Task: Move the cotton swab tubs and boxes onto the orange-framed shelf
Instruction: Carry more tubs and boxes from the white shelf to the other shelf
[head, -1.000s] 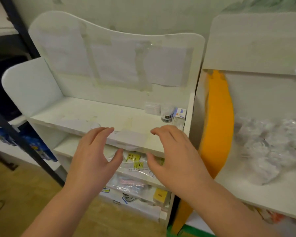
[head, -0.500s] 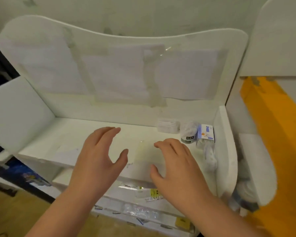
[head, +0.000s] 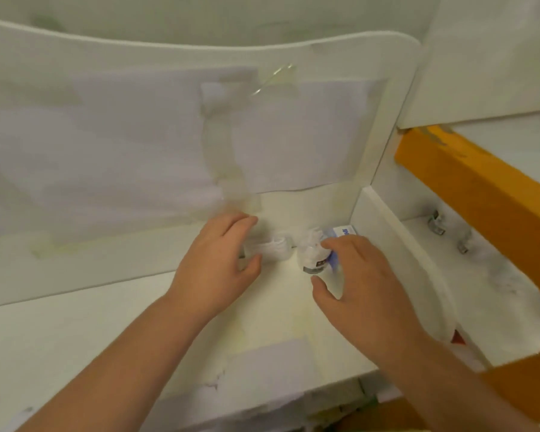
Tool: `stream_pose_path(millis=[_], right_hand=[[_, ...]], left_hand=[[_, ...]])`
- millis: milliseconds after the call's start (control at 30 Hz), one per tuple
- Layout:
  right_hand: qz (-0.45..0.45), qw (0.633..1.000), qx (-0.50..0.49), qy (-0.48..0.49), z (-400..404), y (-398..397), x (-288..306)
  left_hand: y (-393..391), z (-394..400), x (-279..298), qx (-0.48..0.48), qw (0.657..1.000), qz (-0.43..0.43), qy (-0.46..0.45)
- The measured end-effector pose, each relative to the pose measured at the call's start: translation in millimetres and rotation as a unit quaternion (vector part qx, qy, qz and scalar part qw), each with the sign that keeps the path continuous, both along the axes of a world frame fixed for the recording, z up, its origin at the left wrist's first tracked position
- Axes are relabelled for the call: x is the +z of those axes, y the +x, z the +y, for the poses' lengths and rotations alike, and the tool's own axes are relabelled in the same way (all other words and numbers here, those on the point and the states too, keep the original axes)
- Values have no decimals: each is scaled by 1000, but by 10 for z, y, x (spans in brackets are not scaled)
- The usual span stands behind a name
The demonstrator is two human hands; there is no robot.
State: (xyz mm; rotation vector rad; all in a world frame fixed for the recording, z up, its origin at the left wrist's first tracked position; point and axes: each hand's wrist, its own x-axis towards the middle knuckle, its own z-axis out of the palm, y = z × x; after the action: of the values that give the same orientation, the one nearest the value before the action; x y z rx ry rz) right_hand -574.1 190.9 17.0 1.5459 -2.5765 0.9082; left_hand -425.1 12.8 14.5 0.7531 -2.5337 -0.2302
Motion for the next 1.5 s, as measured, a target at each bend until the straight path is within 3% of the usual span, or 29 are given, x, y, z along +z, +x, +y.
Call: stream_pose_path(millis=[133,333,667,1033,1367,1500], right_hand=[[19,998,-52,8,-8,7,-49],[38,995,-88,2,34,46,-62],[36,997,-74,9,-196,-28,-153],[62,986,-29,153,-630,-184,-45],[12,997,-43,70,-766,-61,-170],[-1,998,-62,-10,-543,35,-118]], left_hand=[[-249,-102,-244,-84,994,-66,-29],[-421,-139,-402,-76,993,-80,-52],[-238,-201,-449,-56,988,-119,79],[155,-208,-352,-37,987,-92,124],[377,-151,-166,-25,989,3,148],[404,-69,-77,-23,990,18,139]])
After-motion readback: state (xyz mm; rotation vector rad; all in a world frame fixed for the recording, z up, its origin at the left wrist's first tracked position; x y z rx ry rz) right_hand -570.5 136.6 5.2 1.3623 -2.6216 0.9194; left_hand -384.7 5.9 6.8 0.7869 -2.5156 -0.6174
